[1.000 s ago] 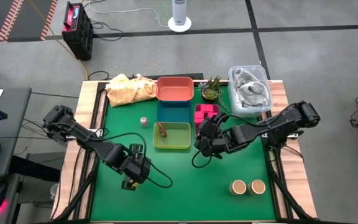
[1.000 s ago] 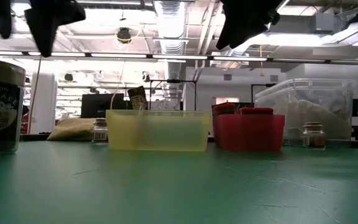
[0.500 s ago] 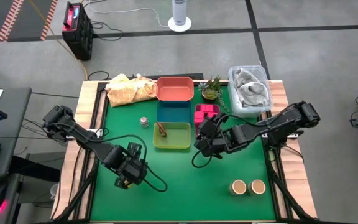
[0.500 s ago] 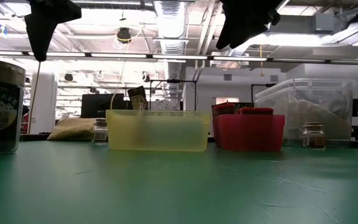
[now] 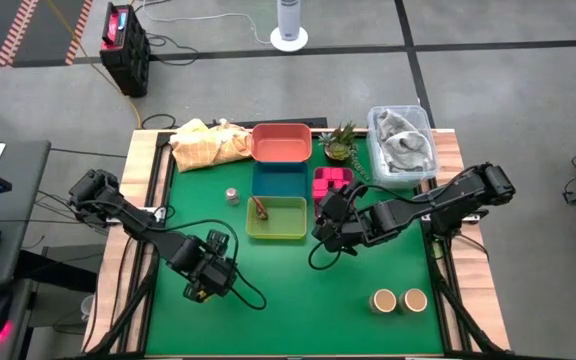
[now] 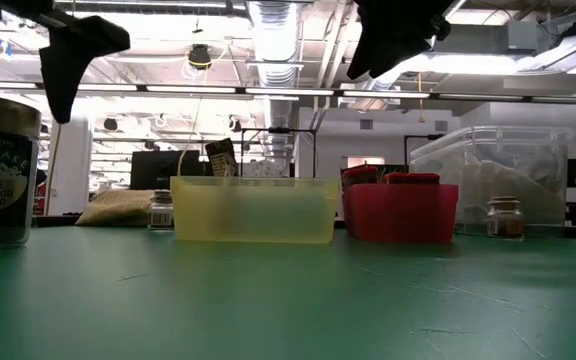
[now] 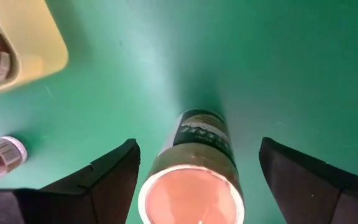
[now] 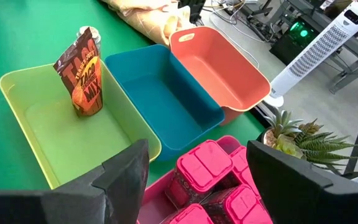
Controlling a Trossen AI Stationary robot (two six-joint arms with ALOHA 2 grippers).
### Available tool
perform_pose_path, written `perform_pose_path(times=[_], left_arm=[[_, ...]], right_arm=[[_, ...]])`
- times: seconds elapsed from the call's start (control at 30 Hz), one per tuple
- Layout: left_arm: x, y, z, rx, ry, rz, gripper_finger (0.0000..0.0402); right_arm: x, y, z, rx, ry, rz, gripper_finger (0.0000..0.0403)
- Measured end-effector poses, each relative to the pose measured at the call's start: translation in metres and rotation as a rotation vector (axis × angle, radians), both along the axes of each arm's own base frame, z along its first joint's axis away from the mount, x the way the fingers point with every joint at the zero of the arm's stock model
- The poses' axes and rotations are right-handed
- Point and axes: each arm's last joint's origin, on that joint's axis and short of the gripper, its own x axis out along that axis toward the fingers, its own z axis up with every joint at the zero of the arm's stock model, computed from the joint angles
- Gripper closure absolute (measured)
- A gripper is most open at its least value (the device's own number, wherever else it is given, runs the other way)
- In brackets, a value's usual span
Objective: Sort spices by type
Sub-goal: Put the left gold seasoning bottle into the blue bin
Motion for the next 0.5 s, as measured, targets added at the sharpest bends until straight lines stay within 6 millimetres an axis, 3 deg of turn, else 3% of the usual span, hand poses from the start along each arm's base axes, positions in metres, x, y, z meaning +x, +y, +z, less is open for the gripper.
perform_pose_path(times=[0.23,0.5], left_arm=[[-0.008,0.007,-0.021,0.058,0.07,-0.052,0.0085],[-0.009,0.009,-0.033,0.068,0.073,-0.072,0.0085]], right_arm=[[0.0,0.0,0.0,0.001,-0.003,0.0,0.0101],[0.0,0.0,0.0,-0.001,-0.001,0.001,0.0101]])
